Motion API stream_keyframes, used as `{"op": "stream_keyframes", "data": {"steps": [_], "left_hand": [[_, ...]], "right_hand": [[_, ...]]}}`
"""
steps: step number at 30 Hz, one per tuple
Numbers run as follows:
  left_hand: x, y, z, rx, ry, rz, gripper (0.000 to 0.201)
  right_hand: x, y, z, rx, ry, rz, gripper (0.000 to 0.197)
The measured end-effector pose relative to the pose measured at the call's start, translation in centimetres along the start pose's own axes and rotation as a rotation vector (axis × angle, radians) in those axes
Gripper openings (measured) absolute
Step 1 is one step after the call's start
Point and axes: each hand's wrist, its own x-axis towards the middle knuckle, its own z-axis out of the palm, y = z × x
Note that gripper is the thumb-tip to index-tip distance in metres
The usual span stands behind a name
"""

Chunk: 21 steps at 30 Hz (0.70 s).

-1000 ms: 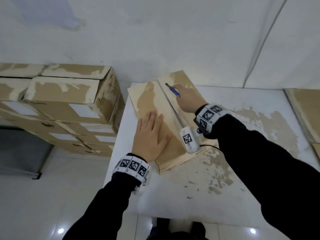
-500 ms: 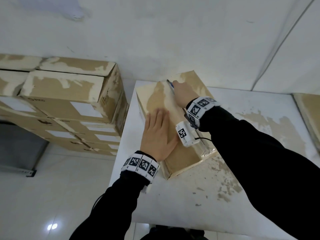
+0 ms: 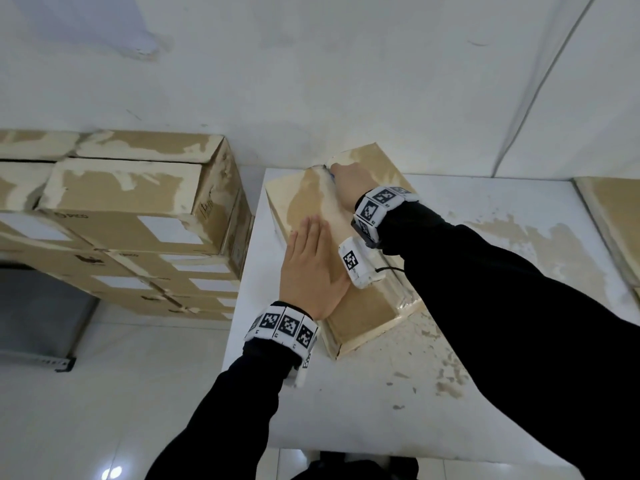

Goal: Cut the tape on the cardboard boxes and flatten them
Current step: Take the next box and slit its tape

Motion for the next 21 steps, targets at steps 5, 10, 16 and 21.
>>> {"op": "stream_keyframes", "data": {"steps": [5, 10, 16, 21], "left_hand": [[0.0, 0.0, 0.0, 0.008, -0.004, -0.008, 0.102], [0.1, 0.3, 0.0, 0.023, -0.006, -0.042, 0.101], [0.5, 0.3, 0.4, 0.024, -0.039, -0.053, 0.091], [0.5, 0.2, 0.4, 0.044, -0.031, -0.031, 0.086]], "right_hand": [[-0.4, -0.2, -0.6, -0.019, -0.049, -0.014, 0.030], [-6.1, 0.5, -0.8, 0.009, -0.072, 0.054, 0.033], [-16.0, 2.8, -0.2, 0.076, -0.124, 0.042, 0.039], [-21.3, 4.2, 0.7, 0.119, -0.144, 0.087, 0.055]]}}
